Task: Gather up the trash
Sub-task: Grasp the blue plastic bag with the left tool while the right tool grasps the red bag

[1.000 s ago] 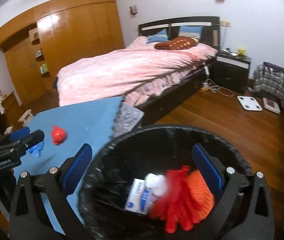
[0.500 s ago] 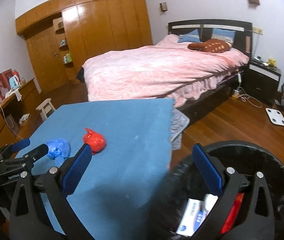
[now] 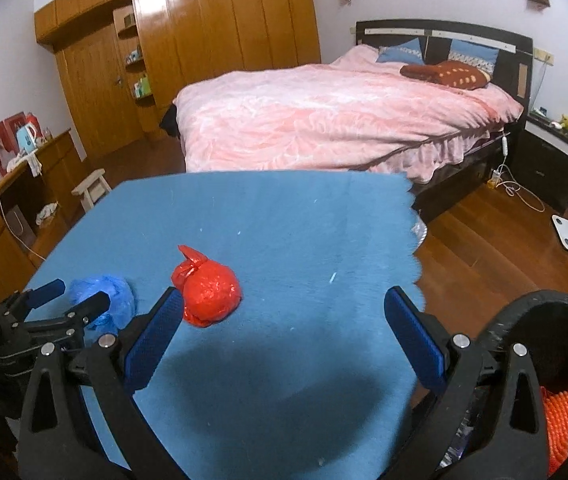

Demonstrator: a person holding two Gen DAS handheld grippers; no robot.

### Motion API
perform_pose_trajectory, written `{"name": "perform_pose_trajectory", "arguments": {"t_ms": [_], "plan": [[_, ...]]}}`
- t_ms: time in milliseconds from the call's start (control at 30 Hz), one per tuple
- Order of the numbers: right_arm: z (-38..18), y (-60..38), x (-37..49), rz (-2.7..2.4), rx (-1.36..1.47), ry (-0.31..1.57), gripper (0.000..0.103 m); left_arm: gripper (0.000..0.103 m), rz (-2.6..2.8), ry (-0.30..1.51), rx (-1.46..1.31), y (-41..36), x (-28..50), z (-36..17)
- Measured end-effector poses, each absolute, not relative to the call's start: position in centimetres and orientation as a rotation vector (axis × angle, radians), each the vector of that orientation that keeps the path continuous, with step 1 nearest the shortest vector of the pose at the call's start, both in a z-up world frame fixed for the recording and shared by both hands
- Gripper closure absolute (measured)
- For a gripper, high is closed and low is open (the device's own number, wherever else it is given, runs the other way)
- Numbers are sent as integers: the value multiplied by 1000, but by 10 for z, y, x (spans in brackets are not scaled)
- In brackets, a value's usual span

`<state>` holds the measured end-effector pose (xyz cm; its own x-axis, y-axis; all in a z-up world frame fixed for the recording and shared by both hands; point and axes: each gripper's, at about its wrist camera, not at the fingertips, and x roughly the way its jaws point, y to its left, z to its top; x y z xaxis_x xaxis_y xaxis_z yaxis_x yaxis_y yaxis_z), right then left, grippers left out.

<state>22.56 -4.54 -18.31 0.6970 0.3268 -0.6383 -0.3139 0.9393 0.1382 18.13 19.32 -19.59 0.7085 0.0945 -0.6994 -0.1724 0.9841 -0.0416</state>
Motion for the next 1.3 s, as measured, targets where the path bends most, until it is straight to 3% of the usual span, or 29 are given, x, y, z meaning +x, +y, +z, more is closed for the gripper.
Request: {"name": "perform_pose_trajectory", "arguments": {"t_ms": [167, 367, 500, 967, 1000, 1100, 1300], "plan": [[-194, -30, 240, 371, 3, 738, 5, 9, 131, 821, -156, 203, 193, -210], [-200, -16, 248, 393, -21, 750, 5, 34, 82, 864, -193, 207, 199, -219], [-204, -8, 254, 412, -25, 769, 5, 43, 74, 844, -198, 207, 195, -215], [-221, 40, 272, 451, -72, 834, 6, 44, 180, 790, -174, 237, 183, -201], [-222, 42, 272, 454, -74, 839, 9, 44, 183, 790, -174, 238, 182, -201], [-227, 46, 273, 475, -80, 868, 34, 44, 188, 792, -175, 240, 181, -201], [-232, 49, 271, 506, -86, 907, 59, 44, 177, 783, -168, 235, 180, -195]]}}
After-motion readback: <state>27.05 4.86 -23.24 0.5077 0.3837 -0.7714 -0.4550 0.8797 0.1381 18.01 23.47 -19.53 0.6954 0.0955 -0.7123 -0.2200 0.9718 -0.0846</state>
